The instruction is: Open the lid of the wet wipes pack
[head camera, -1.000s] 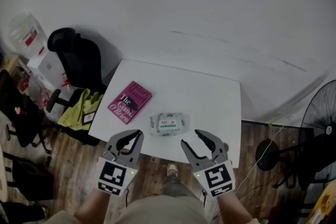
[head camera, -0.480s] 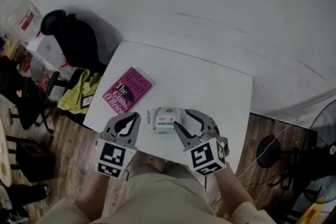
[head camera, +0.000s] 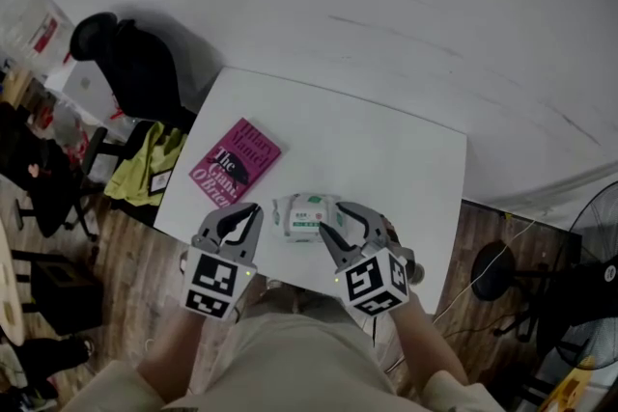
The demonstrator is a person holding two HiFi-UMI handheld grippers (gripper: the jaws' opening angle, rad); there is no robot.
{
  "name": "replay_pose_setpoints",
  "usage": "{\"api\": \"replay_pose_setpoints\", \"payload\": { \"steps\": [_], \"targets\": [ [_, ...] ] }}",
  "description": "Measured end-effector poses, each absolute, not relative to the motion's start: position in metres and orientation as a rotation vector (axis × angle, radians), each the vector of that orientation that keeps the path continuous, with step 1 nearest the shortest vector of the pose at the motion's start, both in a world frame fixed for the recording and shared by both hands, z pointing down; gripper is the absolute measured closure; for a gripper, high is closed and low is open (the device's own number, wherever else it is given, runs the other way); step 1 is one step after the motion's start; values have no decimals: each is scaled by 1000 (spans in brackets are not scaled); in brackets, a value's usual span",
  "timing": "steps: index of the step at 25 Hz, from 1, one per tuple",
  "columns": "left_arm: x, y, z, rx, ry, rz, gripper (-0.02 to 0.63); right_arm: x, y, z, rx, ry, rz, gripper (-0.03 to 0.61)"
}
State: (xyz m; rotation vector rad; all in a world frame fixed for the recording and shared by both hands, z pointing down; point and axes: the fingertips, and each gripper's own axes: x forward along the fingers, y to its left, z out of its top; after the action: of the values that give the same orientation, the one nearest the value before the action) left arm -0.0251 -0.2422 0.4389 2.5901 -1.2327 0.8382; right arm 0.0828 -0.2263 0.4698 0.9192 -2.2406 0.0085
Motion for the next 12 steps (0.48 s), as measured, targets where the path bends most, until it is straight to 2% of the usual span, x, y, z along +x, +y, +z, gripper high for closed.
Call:
{"api": "replay_pose_setpoints", "payload": {
  "steps": [12],
  "targets": [
    [-23,-254,505,2541,-1038,892,586,62,-227,549,825,-2116,116,403]
  ]
}}
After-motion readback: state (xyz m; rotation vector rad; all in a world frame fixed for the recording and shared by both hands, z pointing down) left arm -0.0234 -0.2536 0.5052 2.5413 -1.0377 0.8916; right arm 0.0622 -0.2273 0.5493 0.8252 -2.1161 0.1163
